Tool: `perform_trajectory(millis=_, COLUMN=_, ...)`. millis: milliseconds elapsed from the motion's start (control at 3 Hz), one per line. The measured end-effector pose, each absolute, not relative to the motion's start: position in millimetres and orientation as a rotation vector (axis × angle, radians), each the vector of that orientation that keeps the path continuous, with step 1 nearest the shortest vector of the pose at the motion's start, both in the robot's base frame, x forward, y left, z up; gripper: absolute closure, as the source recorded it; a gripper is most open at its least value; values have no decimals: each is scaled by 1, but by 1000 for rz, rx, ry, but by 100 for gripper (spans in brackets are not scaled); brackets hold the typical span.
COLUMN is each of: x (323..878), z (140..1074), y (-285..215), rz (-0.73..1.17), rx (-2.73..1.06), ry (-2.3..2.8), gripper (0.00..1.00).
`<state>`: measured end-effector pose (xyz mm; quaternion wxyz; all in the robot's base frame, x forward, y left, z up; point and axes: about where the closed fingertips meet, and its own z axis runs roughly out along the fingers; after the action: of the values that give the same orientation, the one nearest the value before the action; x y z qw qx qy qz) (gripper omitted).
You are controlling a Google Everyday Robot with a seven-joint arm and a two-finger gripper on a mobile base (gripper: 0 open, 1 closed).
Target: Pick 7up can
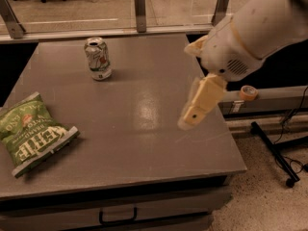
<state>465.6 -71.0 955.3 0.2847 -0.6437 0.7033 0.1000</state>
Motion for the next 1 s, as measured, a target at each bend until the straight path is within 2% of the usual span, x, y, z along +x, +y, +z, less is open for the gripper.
perform_trajectory(millis=667, x=533, z=949, y=36, rz=526, rx=-1533, ry=1725, gripper=0)
perform_trajectory(millis=1000, x=533, z=949, y=36, rz=526, rx=-1533, ry=1725, gripper=0)
